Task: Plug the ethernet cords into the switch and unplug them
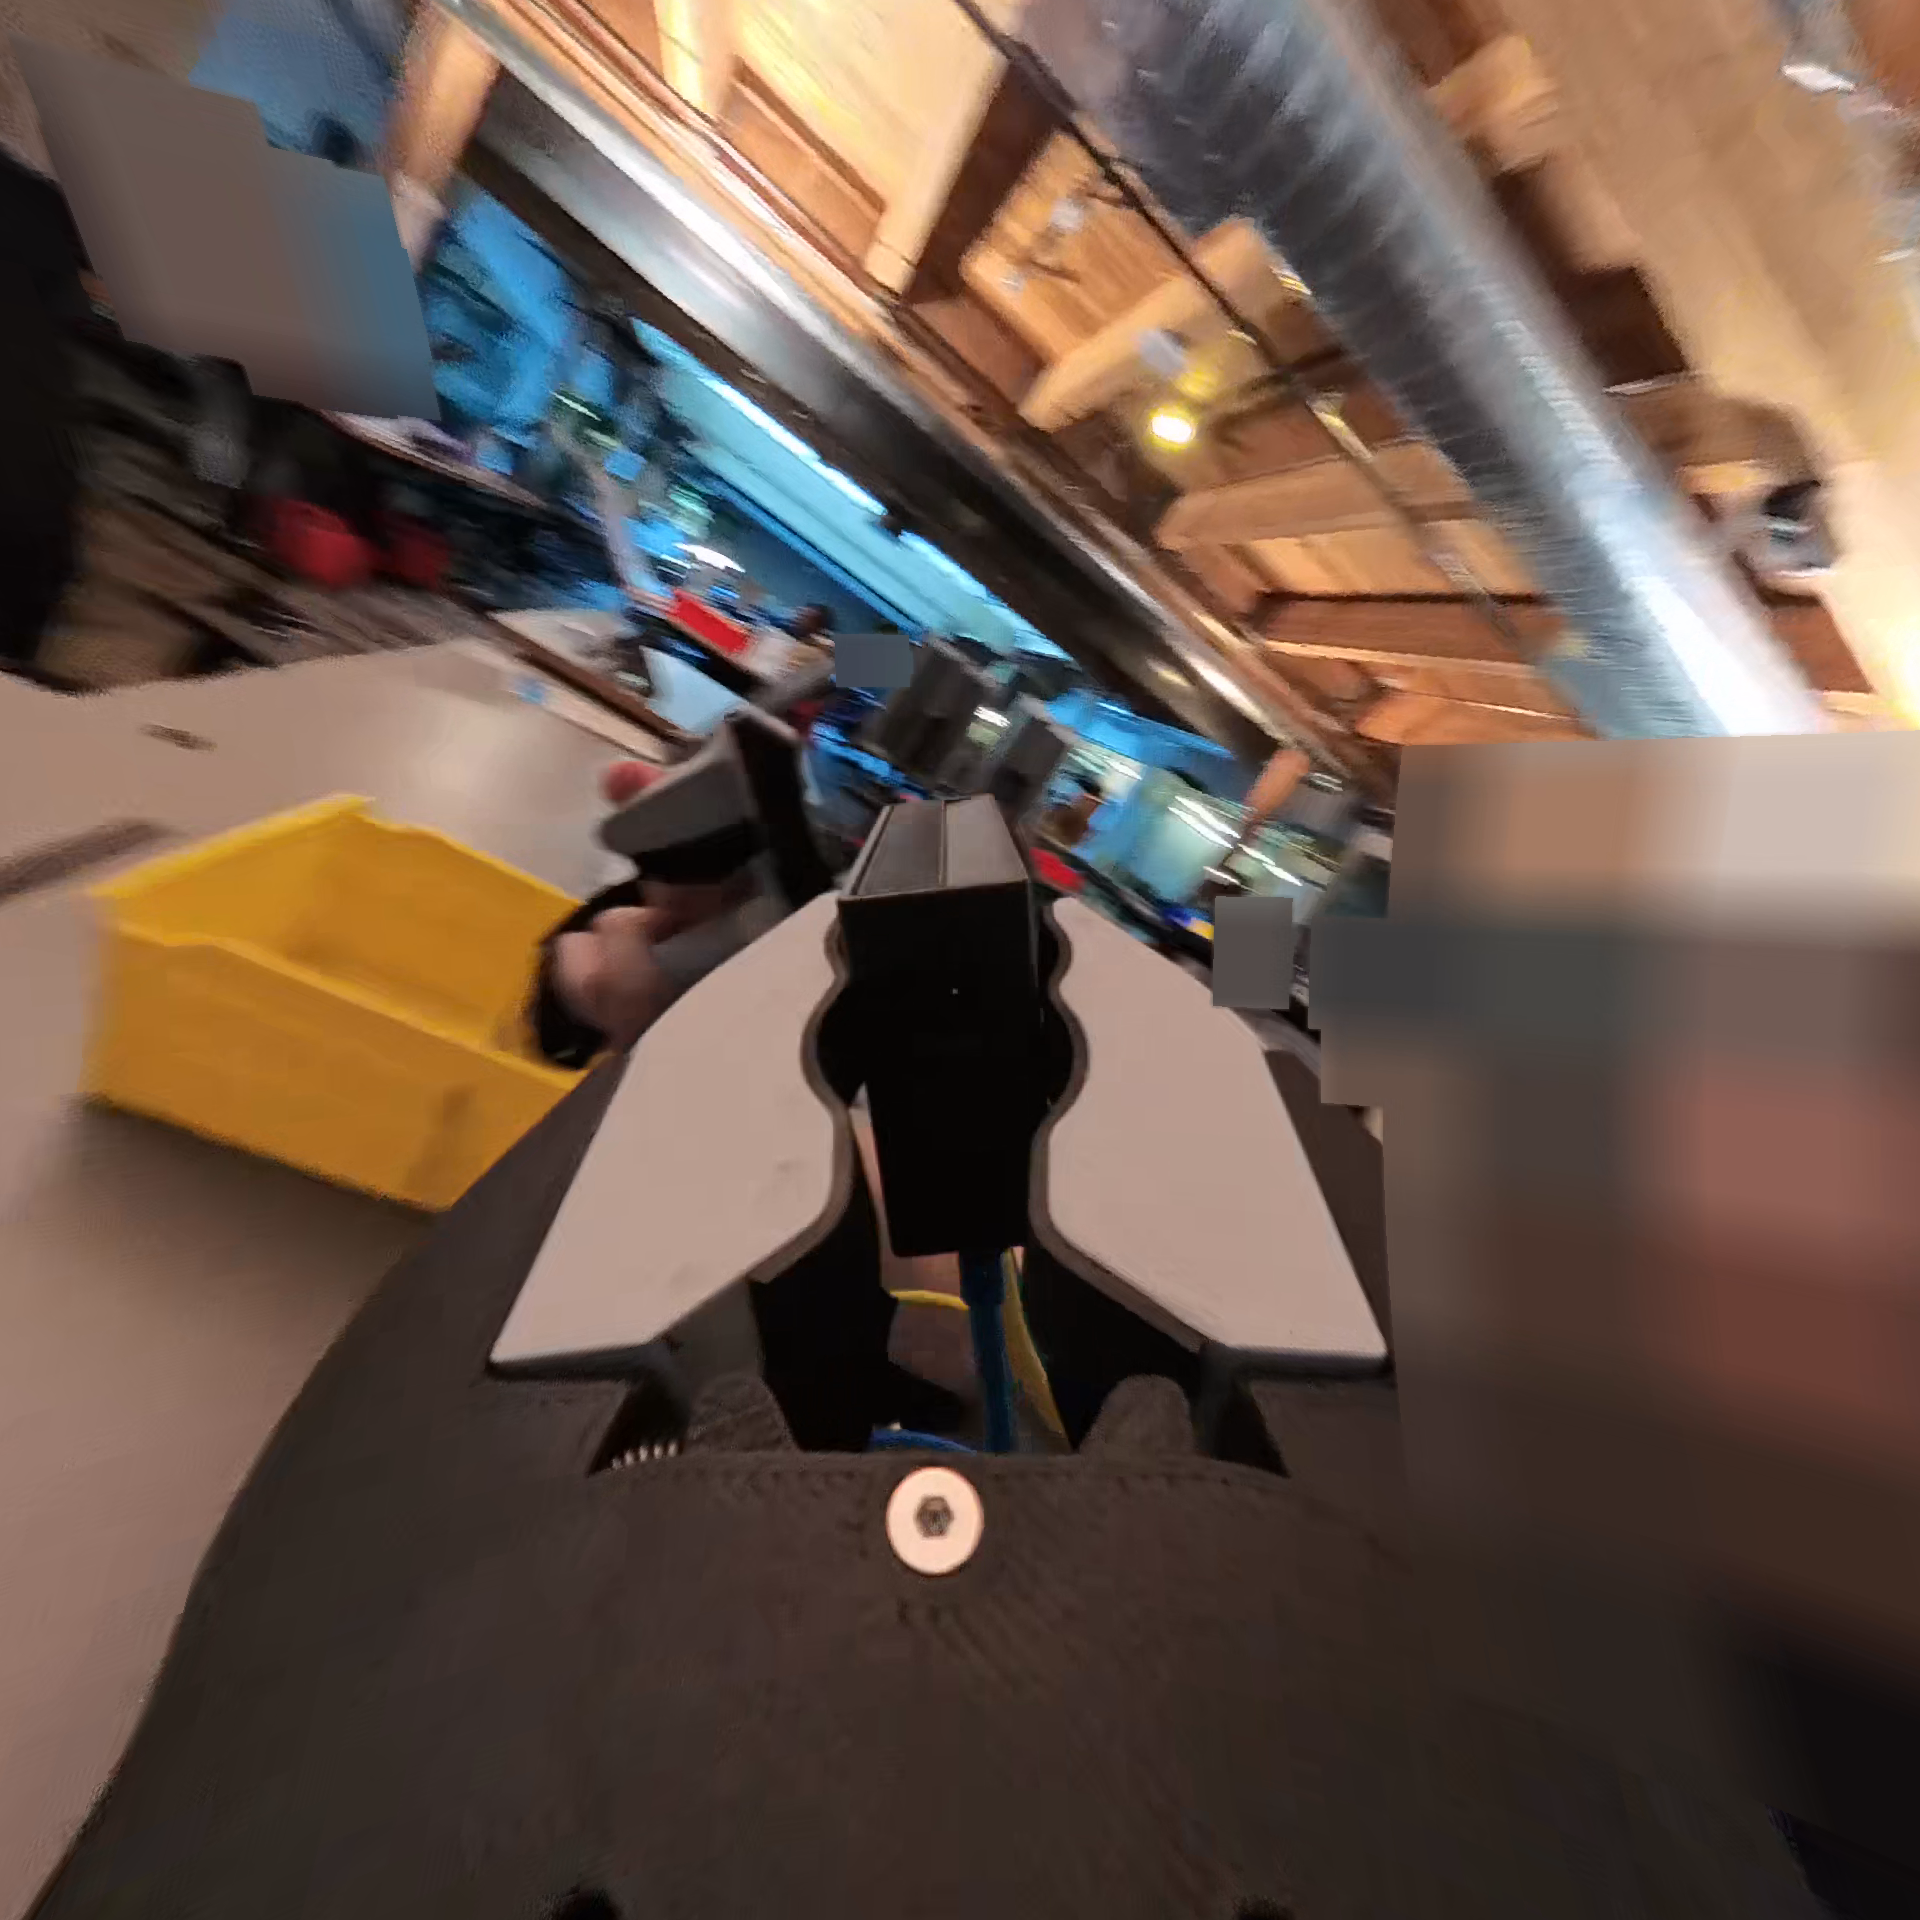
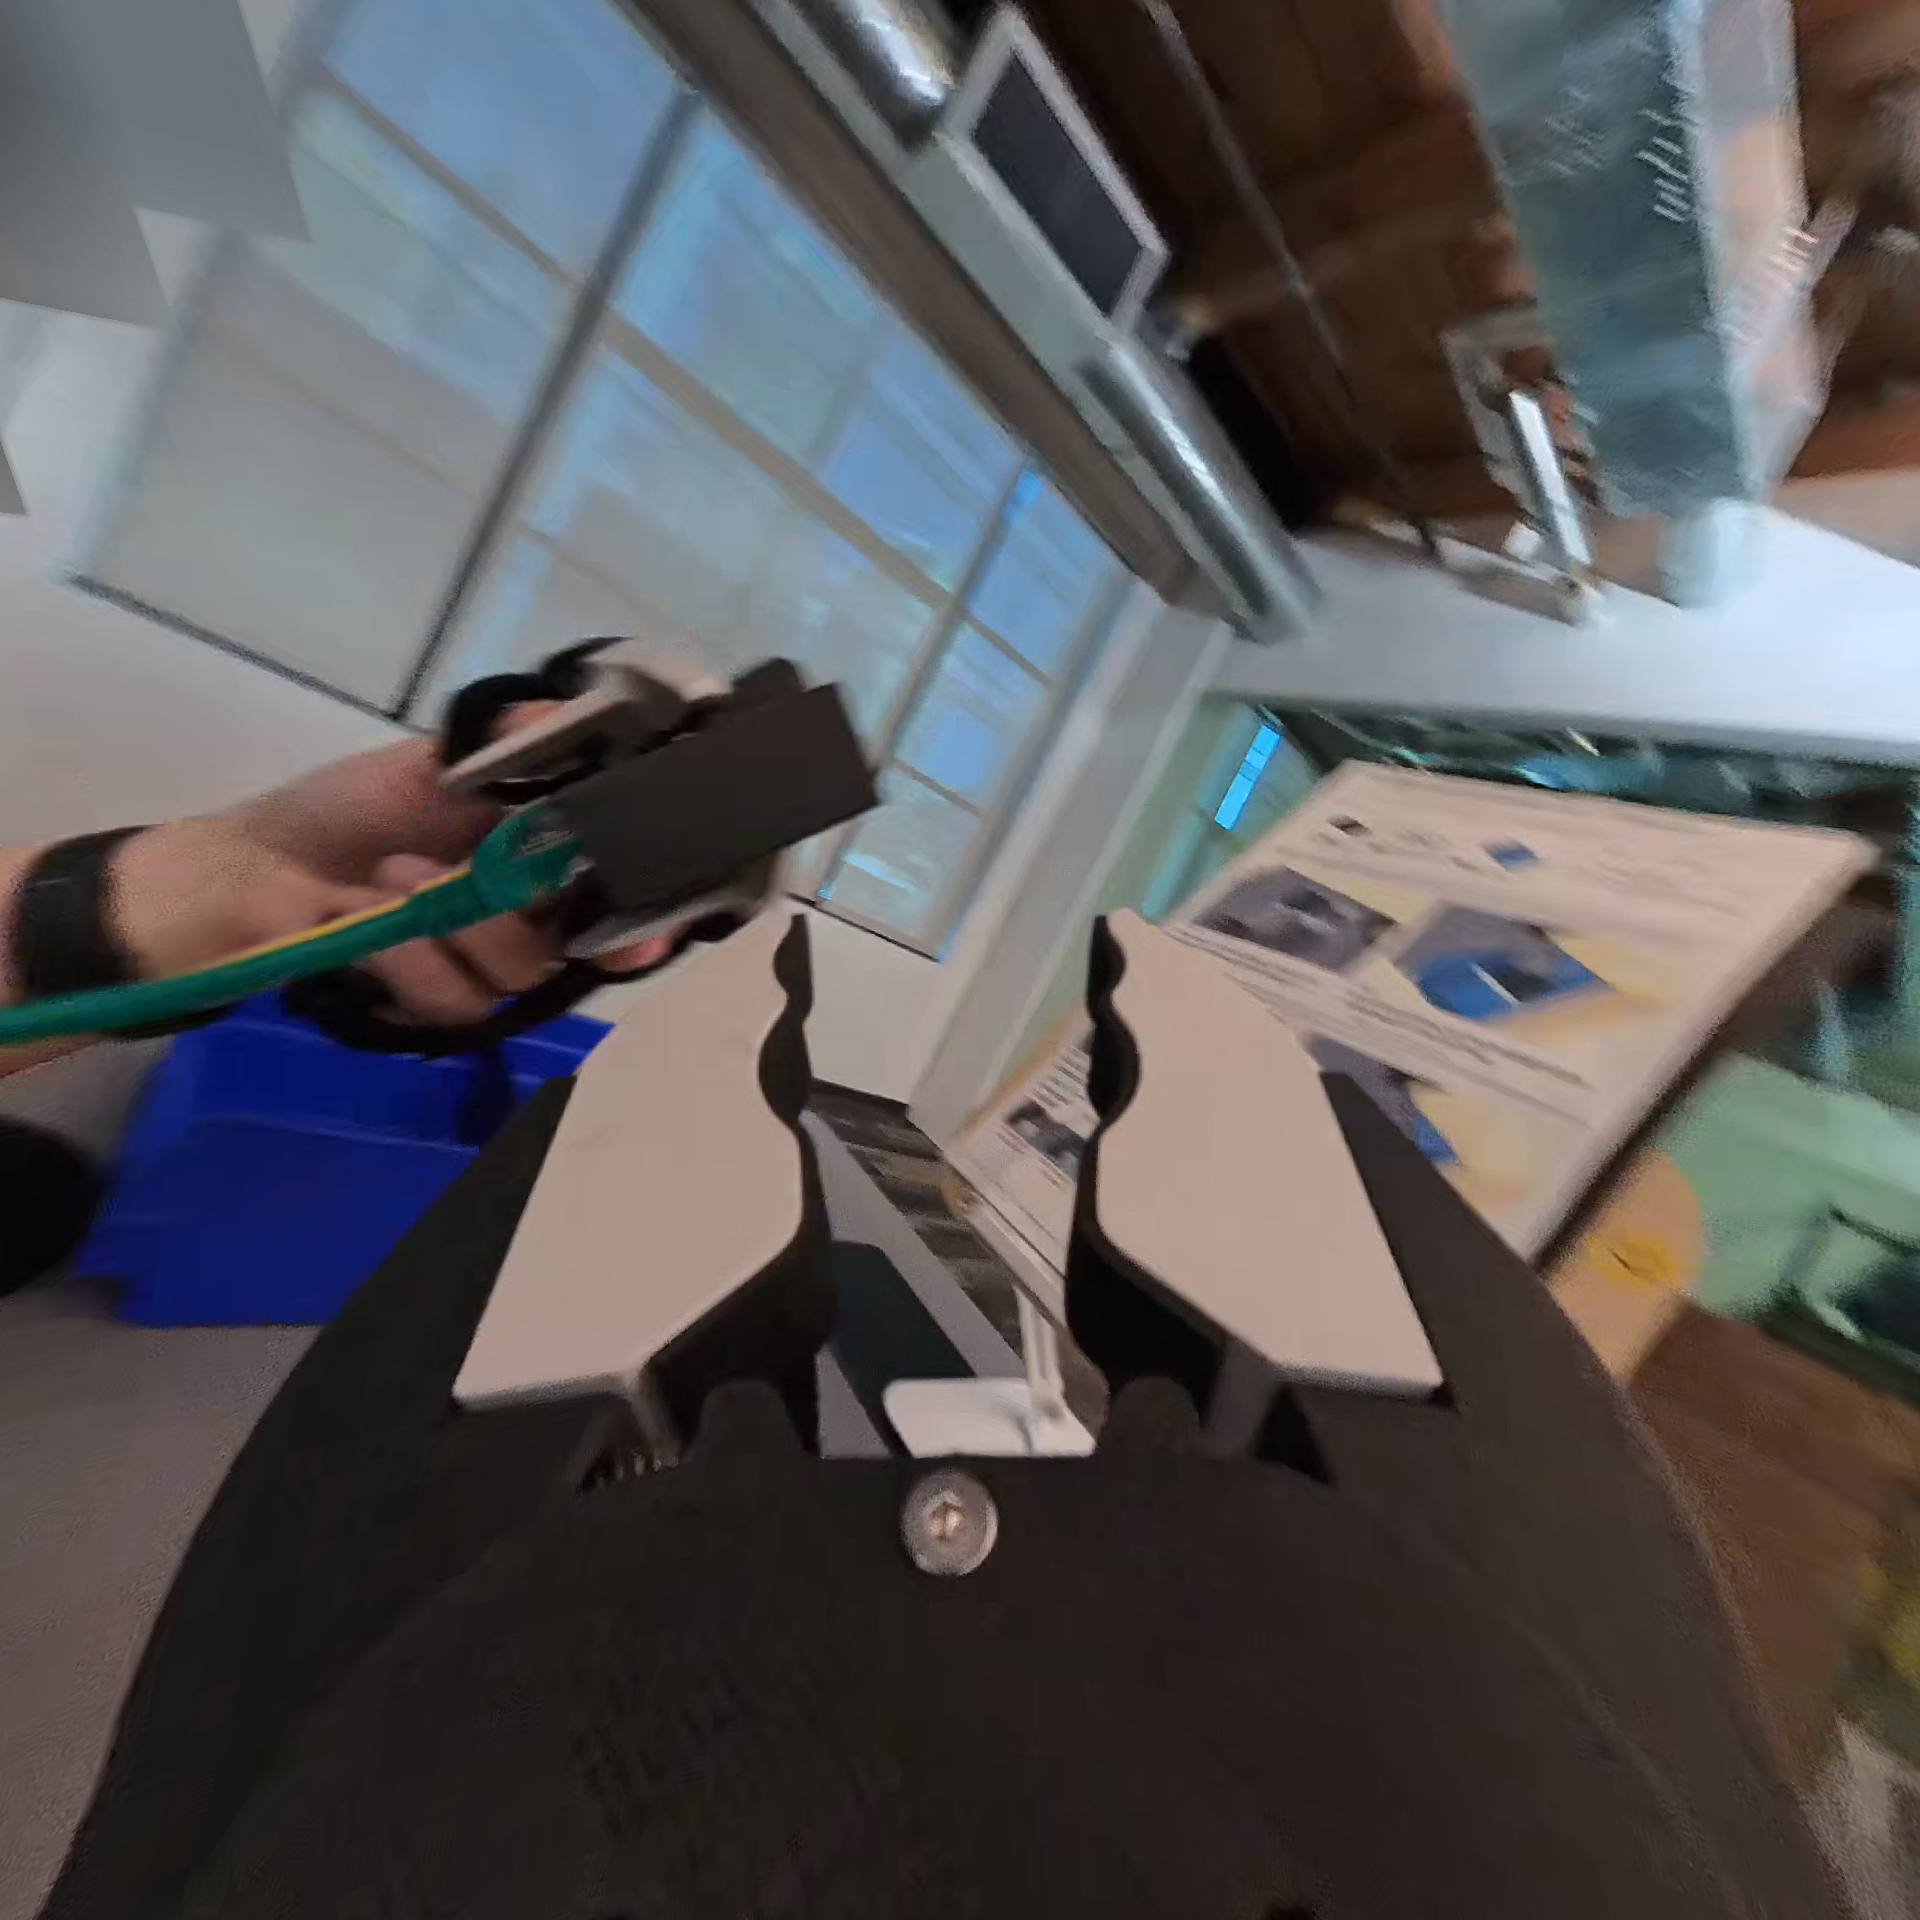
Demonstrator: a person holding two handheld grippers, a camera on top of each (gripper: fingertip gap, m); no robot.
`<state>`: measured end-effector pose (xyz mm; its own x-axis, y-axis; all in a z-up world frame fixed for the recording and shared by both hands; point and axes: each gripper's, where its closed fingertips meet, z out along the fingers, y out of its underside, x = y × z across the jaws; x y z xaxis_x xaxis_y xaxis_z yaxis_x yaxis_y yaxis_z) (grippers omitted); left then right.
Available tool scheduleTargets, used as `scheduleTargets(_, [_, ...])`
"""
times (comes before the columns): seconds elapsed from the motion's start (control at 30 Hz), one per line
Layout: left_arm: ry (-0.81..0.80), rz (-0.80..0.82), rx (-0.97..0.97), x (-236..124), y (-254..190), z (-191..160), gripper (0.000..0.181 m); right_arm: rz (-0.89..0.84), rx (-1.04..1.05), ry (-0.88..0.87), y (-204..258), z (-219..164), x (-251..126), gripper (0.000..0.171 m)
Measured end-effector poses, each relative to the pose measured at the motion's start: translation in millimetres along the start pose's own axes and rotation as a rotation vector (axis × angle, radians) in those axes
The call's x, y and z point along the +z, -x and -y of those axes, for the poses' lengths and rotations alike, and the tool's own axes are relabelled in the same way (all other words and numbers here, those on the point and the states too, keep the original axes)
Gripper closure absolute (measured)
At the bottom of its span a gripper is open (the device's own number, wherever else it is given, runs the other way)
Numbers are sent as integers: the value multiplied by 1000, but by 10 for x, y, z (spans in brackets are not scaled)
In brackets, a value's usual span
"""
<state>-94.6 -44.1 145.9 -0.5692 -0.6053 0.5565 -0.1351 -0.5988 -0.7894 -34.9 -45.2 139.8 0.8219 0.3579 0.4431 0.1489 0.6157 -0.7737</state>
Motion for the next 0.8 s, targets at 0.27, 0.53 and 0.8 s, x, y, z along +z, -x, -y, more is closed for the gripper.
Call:
scheduleTargets(0.27, [-235,196,69,-489,139,343,153,-124,259,230,-113,-39,130,124])
scheduleTargets(0.53, [30,285,163,-106,84,78,152,121,937,202,389,-123,376,125])
scheduleTargets(0.8, [143,393,670,-358,129,-102,115,391,1466,179,511,-224,292,143])
